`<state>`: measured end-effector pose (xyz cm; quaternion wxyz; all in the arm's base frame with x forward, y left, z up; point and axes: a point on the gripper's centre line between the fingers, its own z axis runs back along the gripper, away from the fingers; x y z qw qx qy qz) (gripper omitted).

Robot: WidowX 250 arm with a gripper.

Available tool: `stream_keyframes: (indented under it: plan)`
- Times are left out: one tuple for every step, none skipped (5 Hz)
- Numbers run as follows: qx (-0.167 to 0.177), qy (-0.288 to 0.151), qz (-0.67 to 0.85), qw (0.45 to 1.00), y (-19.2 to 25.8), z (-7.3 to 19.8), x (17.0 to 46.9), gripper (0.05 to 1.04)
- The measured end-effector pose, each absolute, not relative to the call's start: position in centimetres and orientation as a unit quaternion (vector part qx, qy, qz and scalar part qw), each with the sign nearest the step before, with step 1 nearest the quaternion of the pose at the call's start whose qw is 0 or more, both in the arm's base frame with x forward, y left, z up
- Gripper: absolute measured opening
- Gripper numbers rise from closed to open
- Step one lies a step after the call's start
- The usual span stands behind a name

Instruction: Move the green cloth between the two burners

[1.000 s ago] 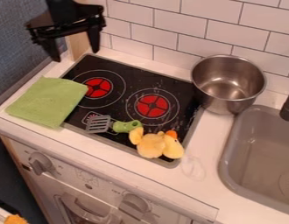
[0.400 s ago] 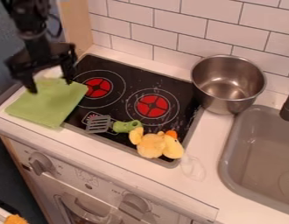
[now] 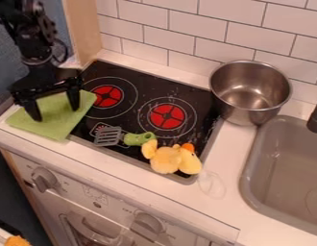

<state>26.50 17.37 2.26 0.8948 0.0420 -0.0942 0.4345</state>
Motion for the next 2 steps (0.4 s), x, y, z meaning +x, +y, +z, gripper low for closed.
stream_keyframes:
  plan:
    - [0.043, -0.085, 0.436, 0.895, 17.39, 1.31, 26.42, 1.000]
    - [0.043, -0.087, 0.438, 0.894, 17.45, 1.07, 26.47, 1.001]
